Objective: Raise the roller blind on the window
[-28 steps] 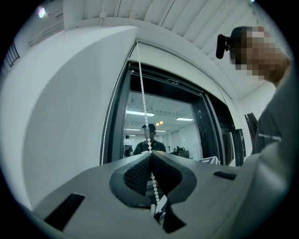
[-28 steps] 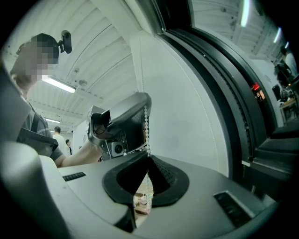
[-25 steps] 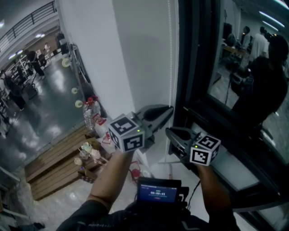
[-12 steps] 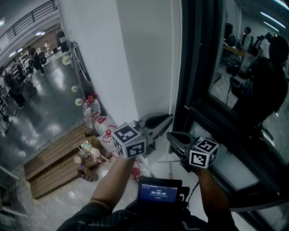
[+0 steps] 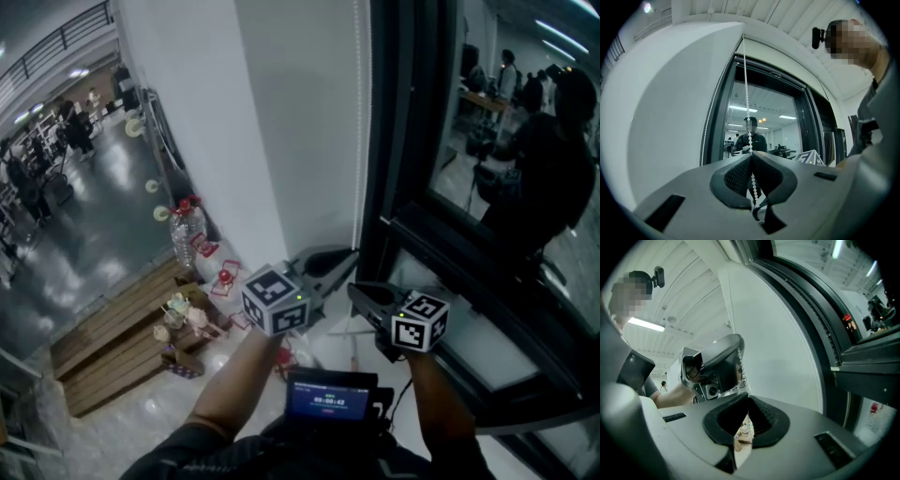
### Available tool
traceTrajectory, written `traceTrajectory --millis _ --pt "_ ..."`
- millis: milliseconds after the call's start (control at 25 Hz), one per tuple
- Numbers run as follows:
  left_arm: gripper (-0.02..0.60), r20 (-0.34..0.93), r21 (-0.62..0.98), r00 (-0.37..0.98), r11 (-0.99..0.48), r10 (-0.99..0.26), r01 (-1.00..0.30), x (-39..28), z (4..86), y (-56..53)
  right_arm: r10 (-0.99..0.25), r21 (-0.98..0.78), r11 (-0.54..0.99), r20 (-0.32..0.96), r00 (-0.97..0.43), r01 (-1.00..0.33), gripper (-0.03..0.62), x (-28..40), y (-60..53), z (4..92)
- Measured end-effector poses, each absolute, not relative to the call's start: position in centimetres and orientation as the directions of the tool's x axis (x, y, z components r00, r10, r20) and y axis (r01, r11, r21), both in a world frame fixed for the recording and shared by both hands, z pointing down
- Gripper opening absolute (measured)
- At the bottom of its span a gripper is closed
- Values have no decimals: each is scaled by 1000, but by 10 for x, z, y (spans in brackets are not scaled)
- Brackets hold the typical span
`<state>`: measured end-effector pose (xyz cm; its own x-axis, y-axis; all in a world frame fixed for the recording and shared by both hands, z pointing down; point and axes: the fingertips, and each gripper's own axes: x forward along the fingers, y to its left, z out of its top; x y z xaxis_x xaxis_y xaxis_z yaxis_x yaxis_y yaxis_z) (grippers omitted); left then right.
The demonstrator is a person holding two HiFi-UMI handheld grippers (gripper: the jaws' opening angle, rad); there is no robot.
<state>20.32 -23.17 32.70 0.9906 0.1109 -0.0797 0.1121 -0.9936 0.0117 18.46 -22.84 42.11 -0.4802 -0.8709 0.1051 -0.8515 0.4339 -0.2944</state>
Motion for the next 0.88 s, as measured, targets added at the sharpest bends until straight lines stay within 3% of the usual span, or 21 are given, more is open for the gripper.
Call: traceTrajectory --millis 360,600,880 --pt "3 -38 24 993 -993 113 114 204 346 -228 -879 -300 410 123 -461 -861 5 187 -224 439" --pt "3 -60 49 989 -990 132 135 203 344 -227 -898 -171 383 163 -410 -908 43 200 -207 428" --pt "3 -71 57 986 -987 149 153 207 346 -231 -914 -68 396 70 -401 -916 55 220 -200 356"
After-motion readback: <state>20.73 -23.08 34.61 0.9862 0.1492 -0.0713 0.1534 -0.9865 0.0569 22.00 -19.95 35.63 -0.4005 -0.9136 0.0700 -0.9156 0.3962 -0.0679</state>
